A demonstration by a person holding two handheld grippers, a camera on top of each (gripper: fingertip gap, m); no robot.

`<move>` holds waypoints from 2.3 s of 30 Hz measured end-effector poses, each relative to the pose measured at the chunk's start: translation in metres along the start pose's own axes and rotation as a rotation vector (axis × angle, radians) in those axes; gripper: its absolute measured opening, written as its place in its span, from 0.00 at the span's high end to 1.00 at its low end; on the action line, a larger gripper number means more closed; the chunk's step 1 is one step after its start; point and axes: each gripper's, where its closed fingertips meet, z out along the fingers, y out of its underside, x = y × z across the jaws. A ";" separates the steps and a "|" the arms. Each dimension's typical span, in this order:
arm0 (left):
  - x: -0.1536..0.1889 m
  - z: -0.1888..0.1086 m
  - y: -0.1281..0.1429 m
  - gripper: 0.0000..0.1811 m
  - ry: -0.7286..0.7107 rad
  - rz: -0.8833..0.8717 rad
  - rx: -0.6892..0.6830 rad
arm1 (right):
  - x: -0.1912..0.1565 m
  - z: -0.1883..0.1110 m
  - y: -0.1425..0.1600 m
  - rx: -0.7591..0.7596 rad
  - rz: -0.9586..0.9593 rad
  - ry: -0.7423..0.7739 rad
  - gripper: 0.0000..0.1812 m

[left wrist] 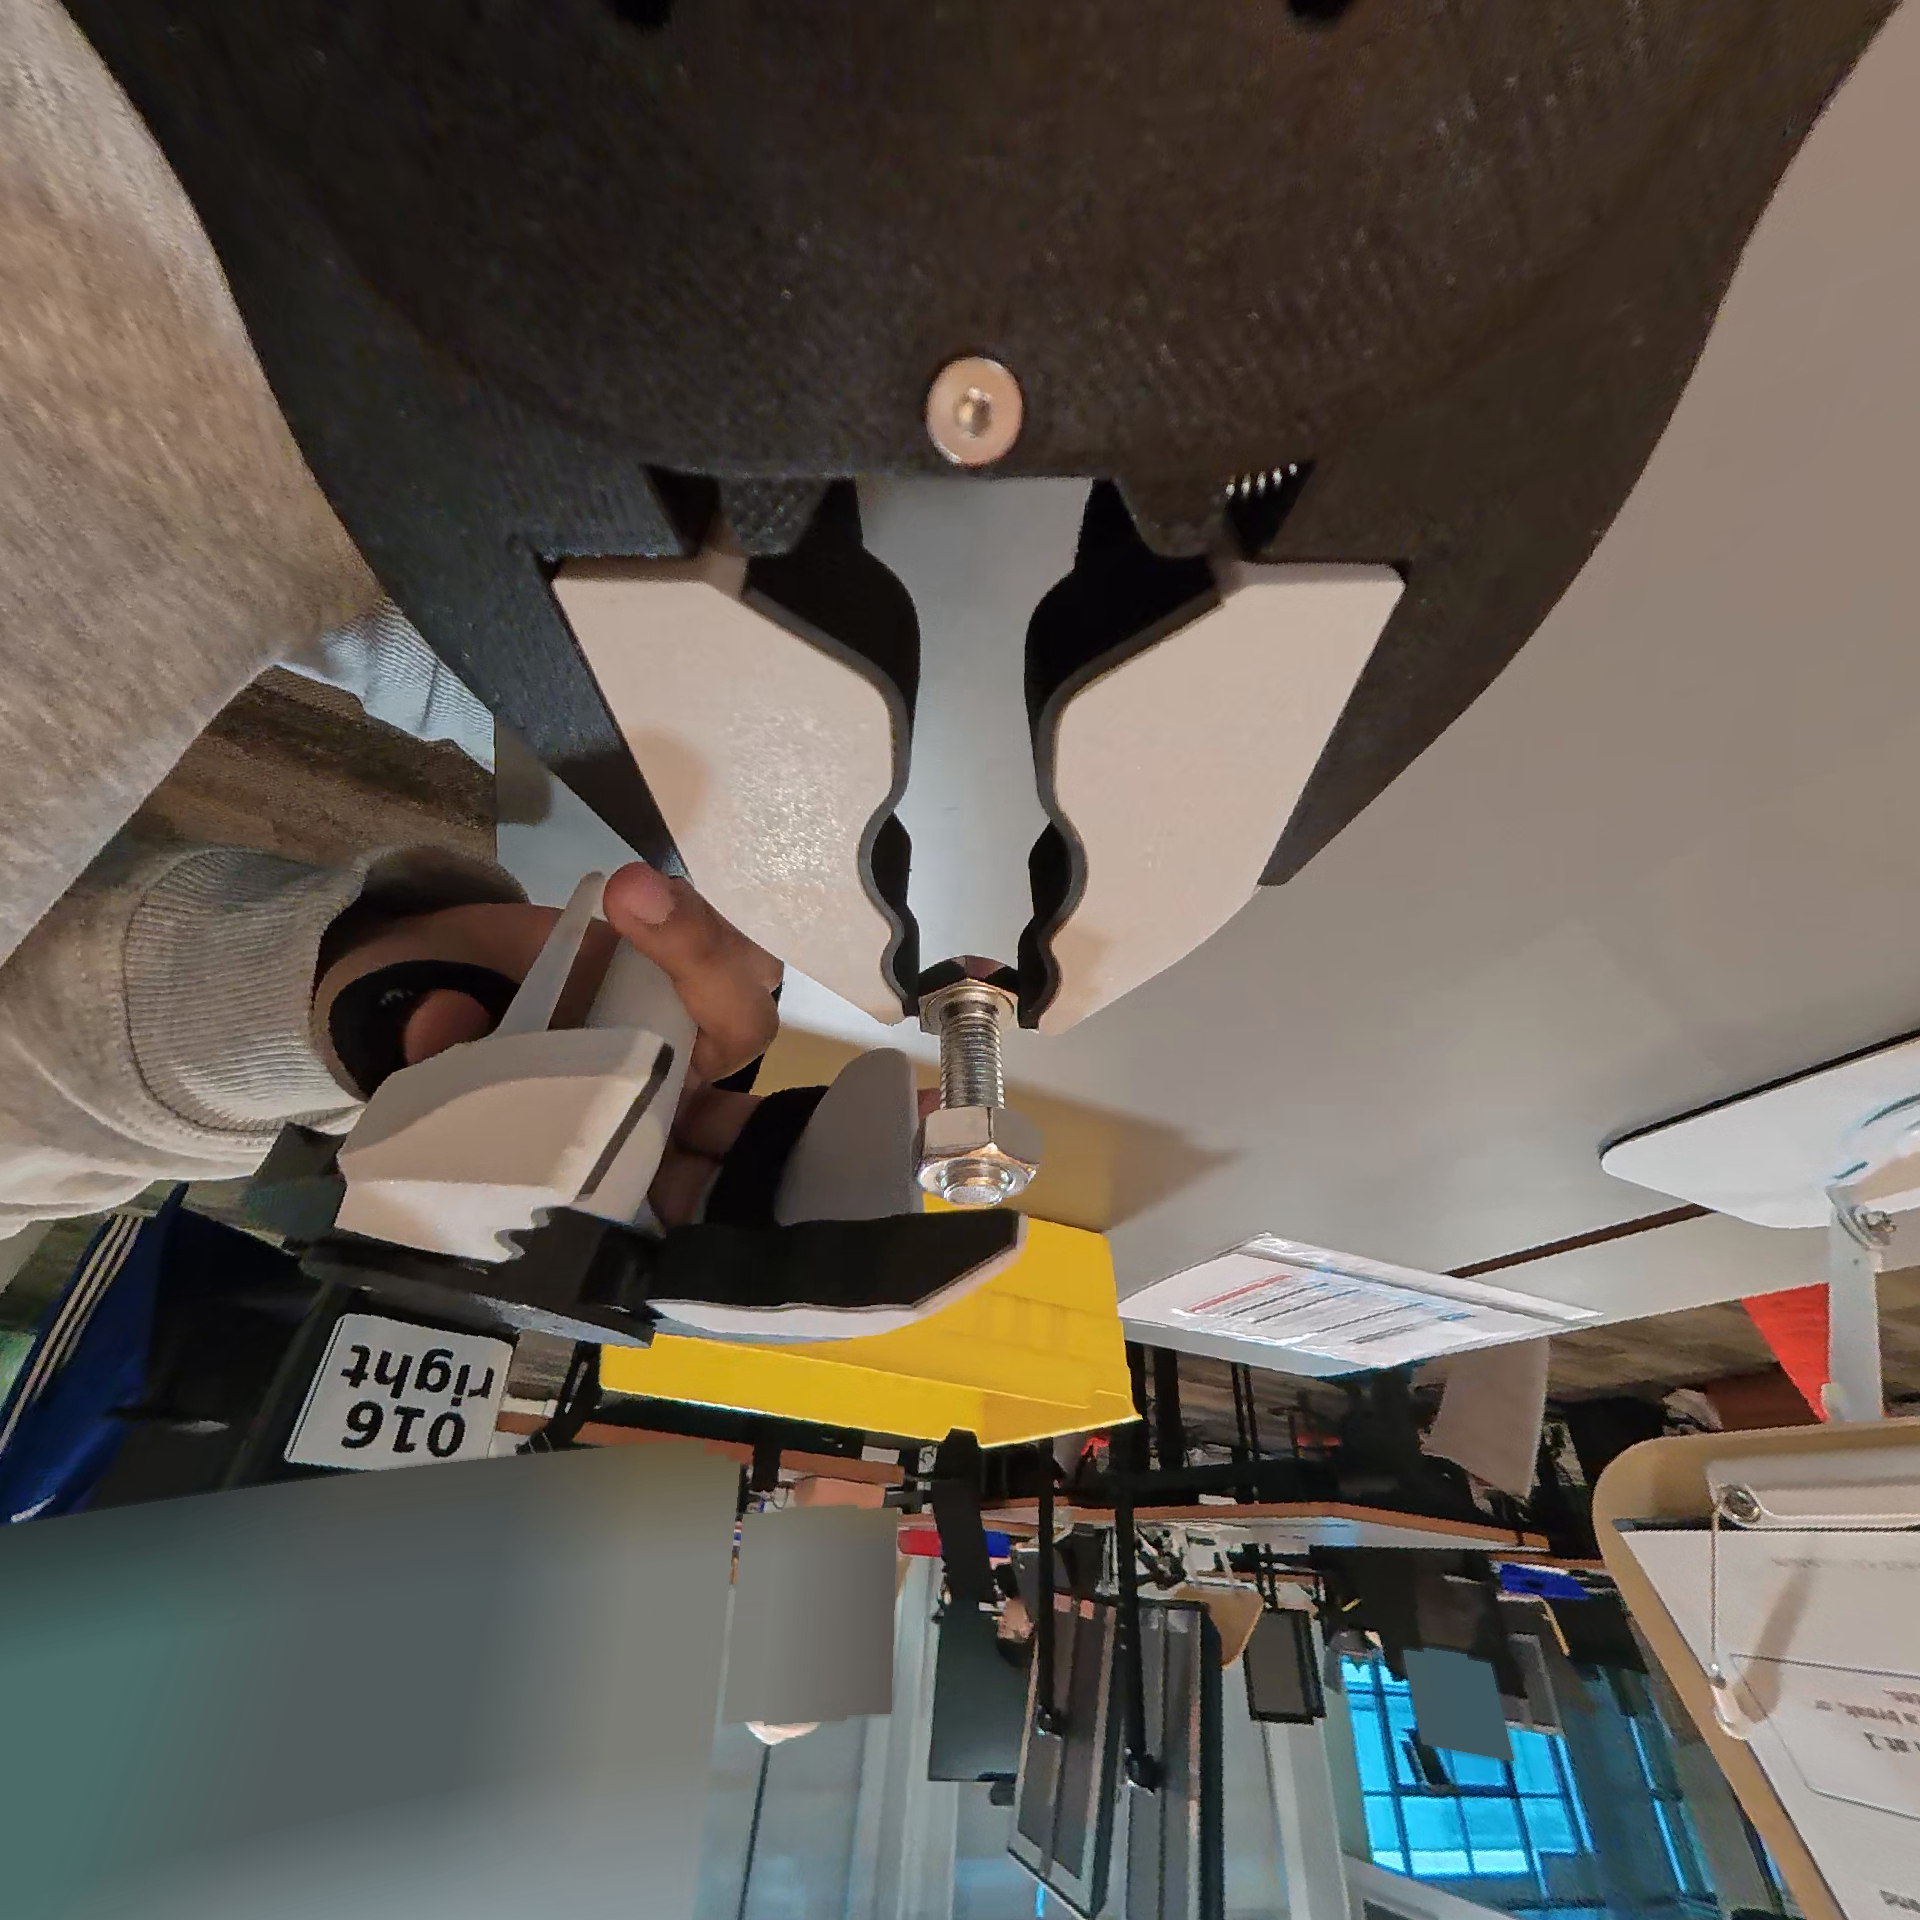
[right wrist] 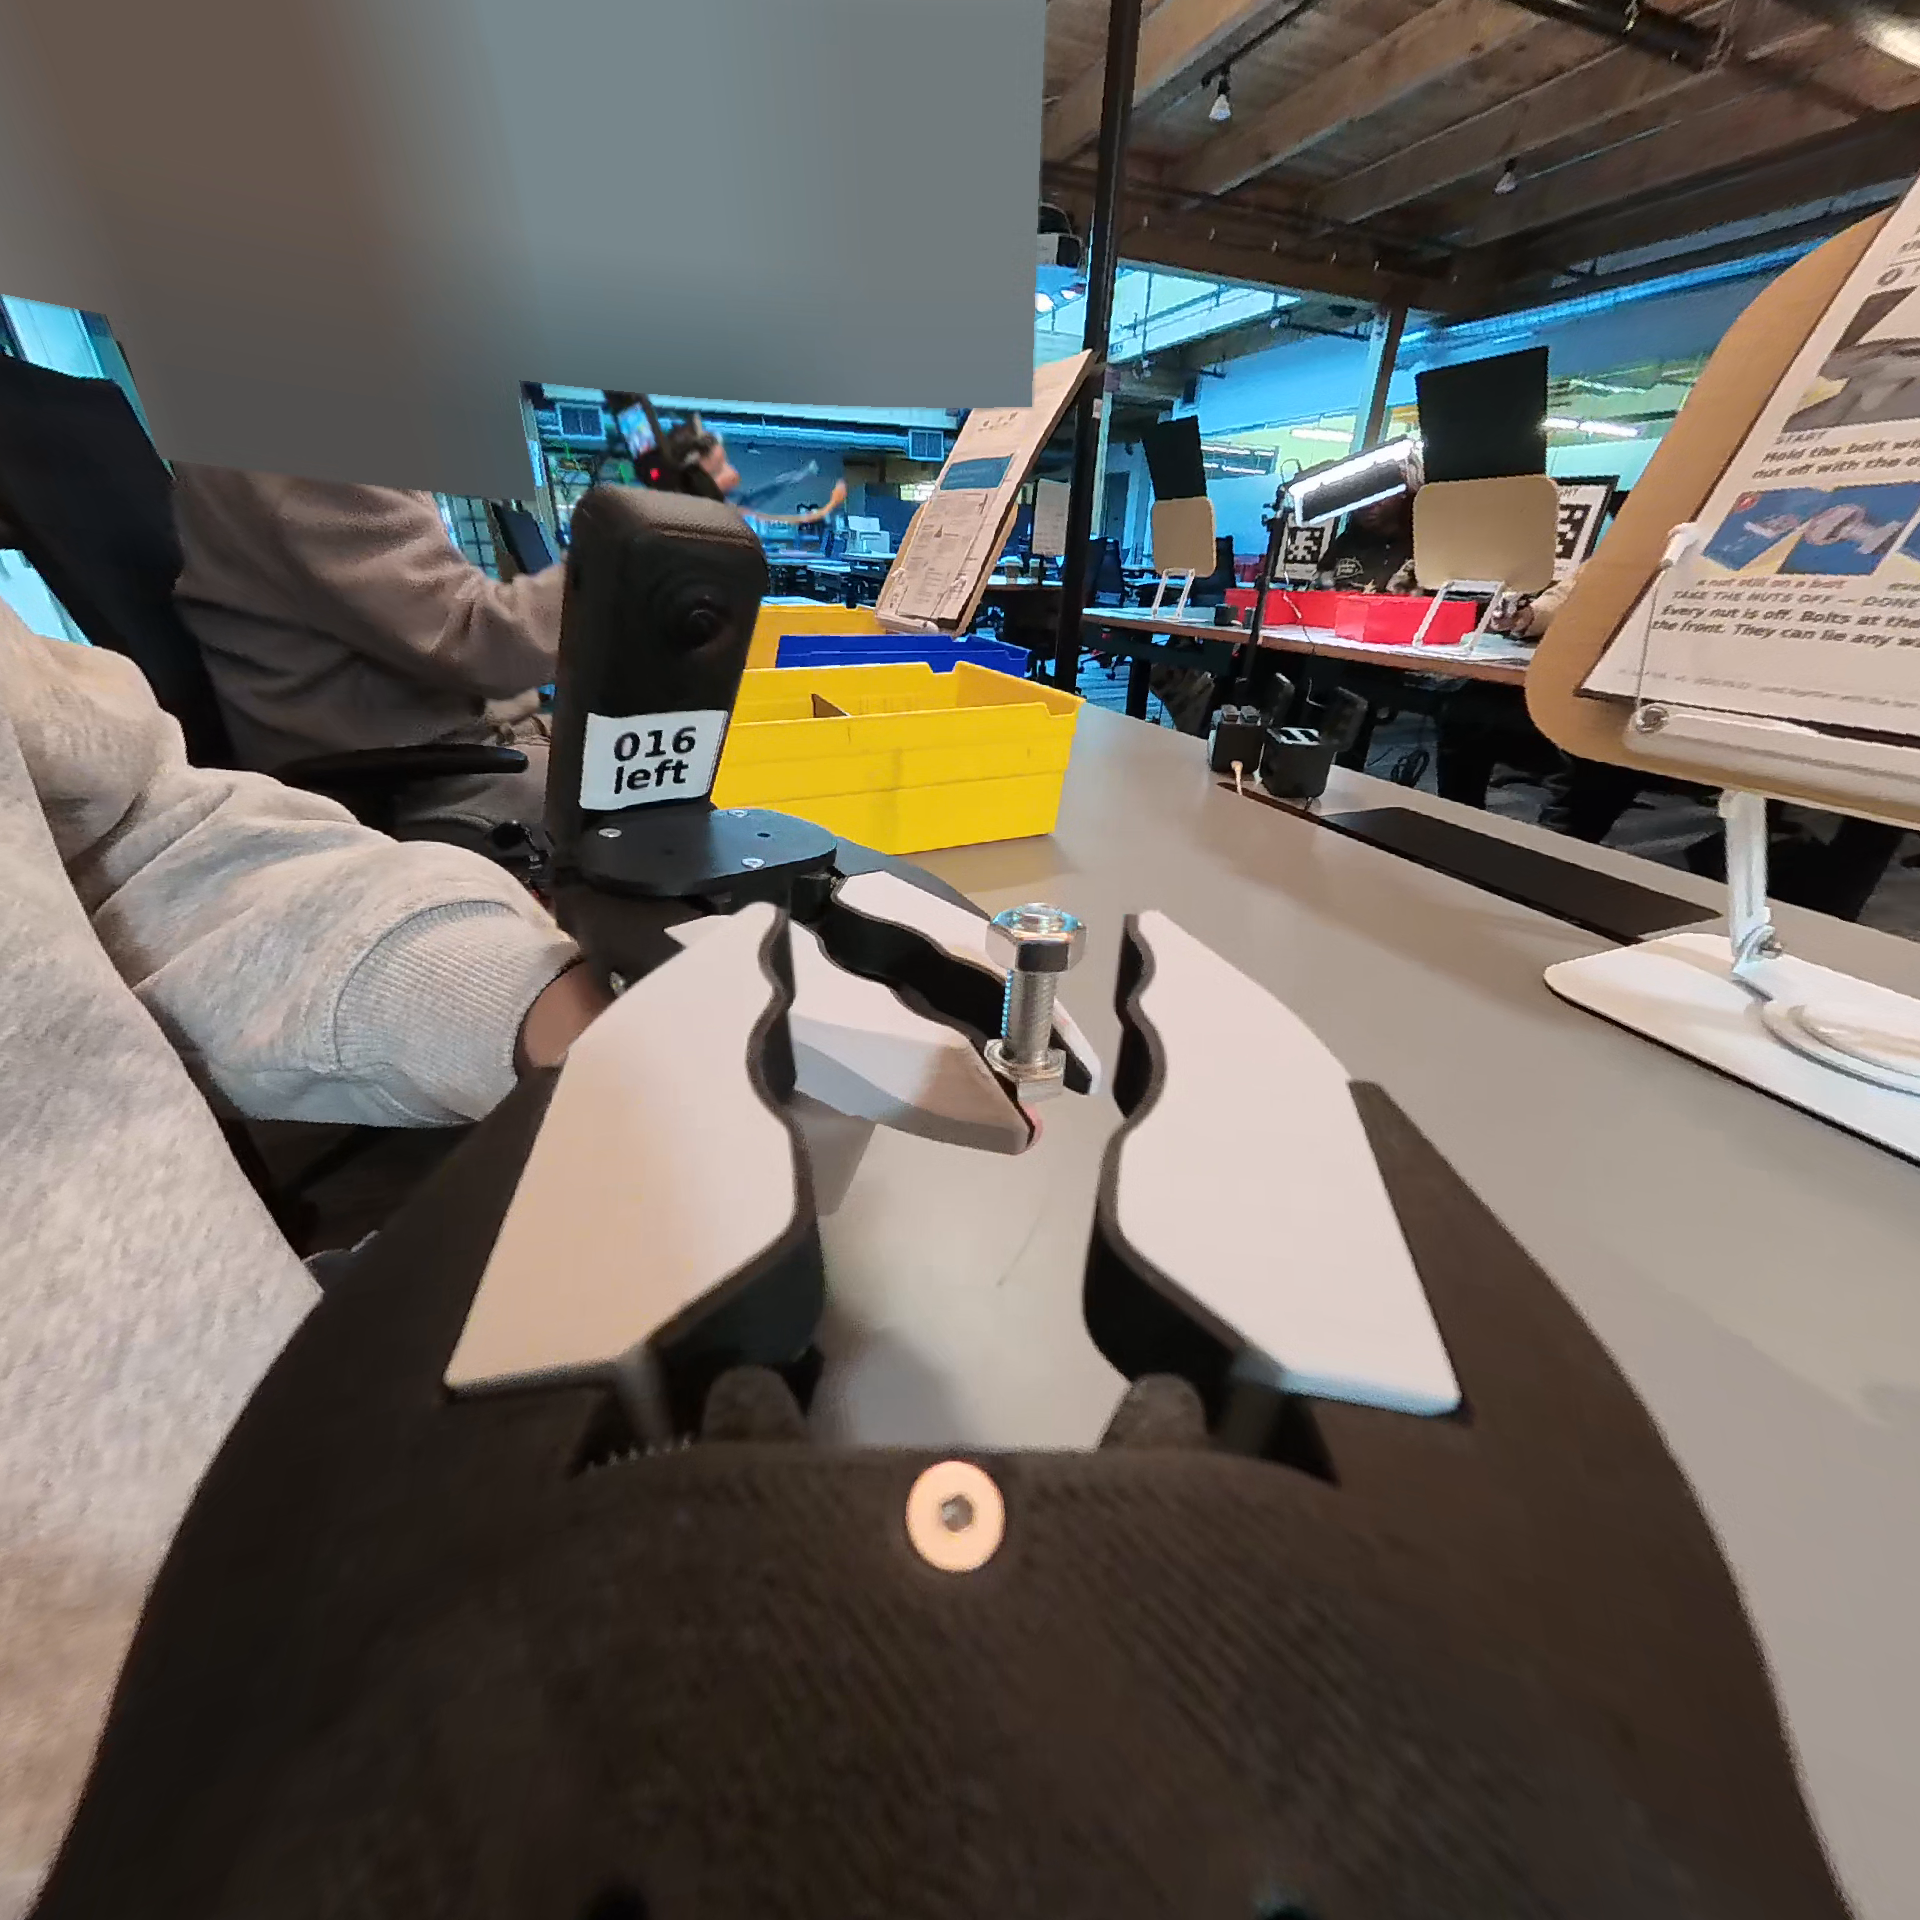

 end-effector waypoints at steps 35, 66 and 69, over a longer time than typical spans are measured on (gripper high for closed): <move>-0.002 0.000 -0.001 0.89 -0.002 -0.010 0.004 | 0.007 -0.003 -0.003 0.017 -0.003 0.024 0.75; -0.009 -0.002 -0.002 0.89 -0.007 -0.080 0.022 | -0.010 0.004 0.007 -0.042 -0.055 -0.032 0.74; -0.007 -0.001 -0.002 0.89 -0.004 -0.067 0.018 | -0.004 0.003 0.004 -0.020 -0.062 0.001 0.71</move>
